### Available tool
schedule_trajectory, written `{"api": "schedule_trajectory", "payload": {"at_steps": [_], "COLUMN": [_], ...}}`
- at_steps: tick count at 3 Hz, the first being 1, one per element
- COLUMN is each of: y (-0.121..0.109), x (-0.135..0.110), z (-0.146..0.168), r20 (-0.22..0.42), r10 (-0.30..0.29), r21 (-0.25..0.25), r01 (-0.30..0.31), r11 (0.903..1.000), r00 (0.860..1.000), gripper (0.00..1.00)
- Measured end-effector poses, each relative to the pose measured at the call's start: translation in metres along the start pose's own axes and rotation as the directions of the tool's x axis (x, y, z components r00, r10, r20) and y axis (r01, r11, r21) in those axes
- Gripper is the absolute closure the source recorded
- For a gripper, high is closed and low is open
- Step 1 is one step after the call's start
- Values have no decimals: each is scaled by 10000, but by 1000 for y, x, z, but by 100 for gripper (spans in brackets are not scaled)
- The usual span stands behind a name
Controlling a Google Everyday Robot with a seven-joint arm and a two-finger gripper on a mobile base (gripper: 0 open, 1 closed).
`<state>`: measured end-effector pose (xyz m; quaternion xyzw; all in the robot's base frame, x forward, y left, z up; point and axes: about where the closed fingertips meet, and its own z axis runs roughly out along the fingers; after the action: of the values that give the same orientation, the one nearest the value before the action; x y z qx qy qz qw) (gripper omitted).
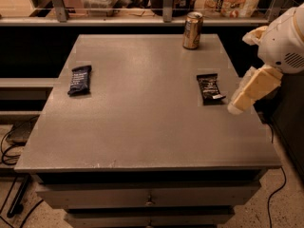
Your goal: Move rxbar chocolate near rxbar blueberry
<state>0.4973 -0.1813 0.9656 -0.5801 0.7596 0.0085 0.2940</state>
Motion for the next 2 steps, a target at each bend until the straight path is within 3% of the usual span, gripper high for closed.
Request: {"api": "schedule_trajectory", "payload": {"at_steps": [2], "y": [-24], "x": [9], "z": [47], "r20": [865], "r10": [1181], "r21": [-478], "r01": [-1143], "r11": [9923], "r00": [9892], "gripper": [0]}}
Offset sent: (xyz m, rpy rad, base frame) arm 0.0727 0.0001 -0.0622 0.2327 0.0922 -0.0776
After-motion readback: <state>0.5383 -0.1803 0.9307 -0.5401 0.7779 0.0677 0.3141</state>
